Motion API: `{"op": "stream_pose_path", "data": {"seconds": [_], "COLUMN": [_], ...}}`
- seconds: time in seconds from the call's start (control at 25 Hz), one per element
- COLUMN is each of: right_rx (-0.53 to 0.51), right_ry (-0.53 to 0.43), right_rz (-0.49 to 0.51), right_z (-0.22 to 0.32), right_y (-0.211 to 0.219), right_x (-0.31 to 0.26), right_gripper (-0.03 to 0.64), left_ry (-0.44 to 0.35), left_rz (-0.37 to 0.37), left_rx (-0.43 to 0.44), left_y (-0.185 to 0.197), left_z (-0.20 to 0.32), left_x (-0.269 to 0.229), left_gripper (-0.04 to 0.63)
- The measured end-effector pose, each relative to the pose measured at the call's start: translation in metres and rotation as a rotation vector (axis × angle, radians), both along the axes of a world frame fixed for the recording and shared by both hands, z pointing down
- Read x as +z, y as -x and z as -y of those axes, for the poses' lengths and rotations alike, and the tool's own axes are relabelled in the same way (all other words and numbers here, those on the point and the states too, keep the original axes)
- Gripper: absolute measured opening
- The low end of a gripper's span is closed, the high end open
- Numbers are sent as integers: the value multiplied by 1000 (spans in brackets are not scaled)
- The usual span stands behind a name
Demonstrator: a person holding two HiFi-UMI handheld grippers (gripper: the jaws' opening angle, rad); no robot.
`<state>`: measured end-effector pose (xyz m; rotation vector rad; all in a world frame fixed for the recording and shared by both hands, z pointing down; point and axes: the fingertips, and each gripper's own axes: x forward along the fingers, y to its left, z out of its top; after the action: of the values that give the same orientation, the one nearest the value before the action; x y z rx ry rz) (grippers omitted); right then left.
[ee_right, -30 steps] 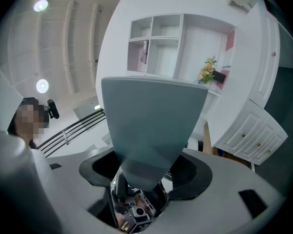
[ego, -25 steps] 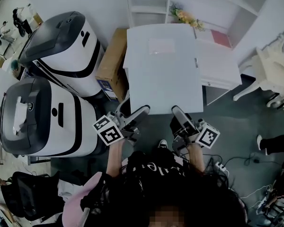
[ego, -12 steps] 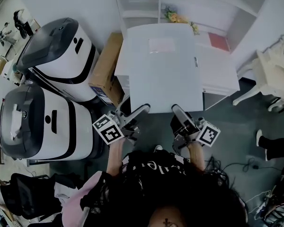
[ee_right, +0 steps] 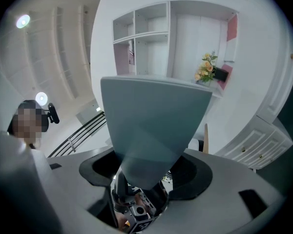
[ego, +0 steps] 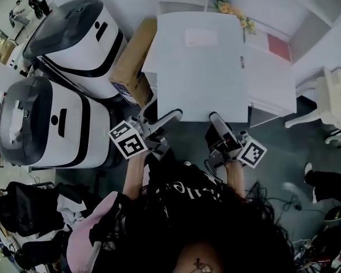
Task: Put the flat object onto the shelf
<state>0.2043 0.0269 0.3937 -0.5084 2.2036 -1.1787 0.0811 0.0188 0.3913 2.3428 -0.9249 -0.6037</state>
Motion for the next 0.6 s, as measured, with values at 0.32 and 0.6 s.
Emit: {"op": "stream_pose_path", "data": {"seconds": [0.32, 0.6], "right_rx": [-13, 31], "right_ry": [38, 61], "right_rz": [-10, -10], "right_z": [45, 124], "right_y": [46, 99], "right_x": [18, 16], "right_gripper": [302, 302], "left_ry": [29, 37], "left_rz": [-17, -34], "left_rx": [-14, 29], "left_y": [45, 97], "left_z": [43, 130], "left_x": [19, 15], "left_gripper": [445, 445]}}
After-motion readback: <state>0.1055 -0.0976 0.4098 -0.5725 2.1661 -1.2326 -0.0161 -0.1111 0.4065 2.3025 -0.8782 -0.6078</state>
